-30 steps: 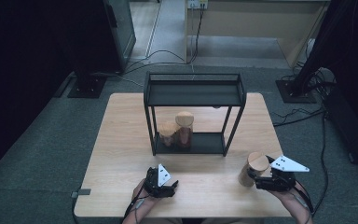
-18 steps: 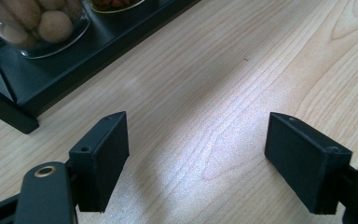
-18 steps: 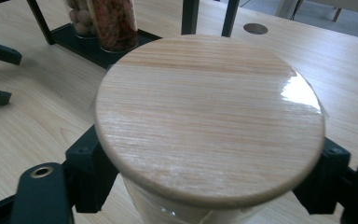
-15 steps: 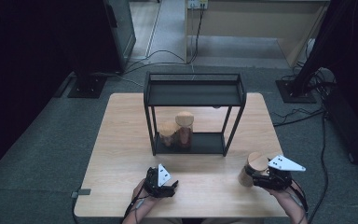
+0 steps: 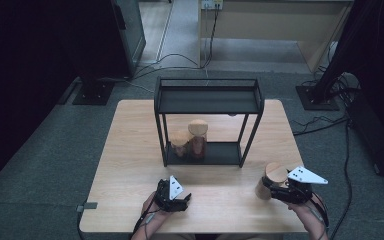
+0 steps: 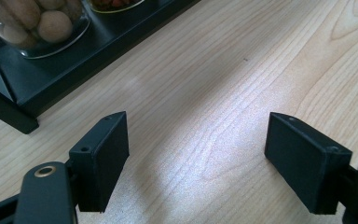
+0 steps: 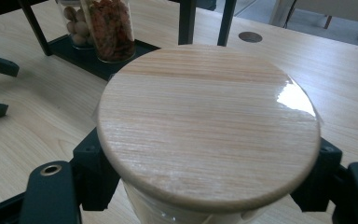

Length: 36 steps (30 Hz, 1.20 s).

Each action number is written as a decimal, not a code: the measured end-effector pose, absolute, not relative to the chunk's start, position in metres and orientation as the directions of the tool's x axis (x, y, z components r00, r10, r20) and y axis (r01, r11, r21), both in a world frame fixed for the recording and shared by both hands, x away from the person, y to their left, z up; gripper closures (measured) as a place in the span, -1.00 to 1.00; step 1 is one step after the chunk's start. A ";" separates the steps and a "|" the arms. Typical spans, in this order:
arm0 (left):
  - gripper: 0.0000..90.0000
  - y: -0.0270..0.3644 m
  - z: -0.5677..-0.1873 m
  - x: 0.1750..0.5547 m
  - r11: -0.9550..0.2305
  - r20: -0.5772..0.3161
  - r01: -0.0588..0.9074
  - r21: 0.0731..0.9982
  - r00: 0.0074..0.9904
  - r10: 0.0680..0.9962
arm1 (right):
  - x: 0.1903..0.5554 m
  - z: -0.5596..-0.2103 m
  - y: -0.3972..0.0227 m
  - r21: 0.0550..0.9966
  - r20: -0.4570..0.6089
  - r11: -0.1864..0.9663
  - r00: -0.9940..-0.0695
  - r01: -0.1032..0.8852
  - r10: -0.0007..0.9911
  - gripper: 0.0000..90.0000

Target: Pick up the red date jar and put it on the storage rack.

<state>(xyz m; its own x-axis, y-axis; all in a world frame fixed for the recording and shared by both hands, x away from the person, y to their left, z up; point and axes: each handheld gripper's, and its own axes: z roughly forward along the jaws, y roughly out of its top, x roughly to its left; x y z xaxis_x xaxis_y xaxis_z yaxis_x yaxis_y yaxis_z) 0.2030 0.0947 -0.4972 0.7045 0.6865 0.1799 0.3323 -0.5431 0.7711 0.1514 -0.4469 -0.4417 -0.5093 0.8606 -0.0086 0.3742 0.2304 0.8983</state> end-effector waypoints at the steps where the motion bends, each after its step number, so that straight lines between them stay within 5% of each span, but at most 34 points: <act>1: -0.52 0.095 -0.497 0.203 -0.543 0.180 0.332 0.771 0.705 0.686 | 0.151 -0.442 -0.447 0.898 -0.009 0.231 -0.509 0.374 0.860 -0.45; 36: -0.52 0.095 -0.497 0.203 -0.544 0.180 0.331 0.771 0.705 0.686 | 0.143 -0.430 -0.428 0.913 -0.018 0.219 -0.503 0.344 0.864 -0.45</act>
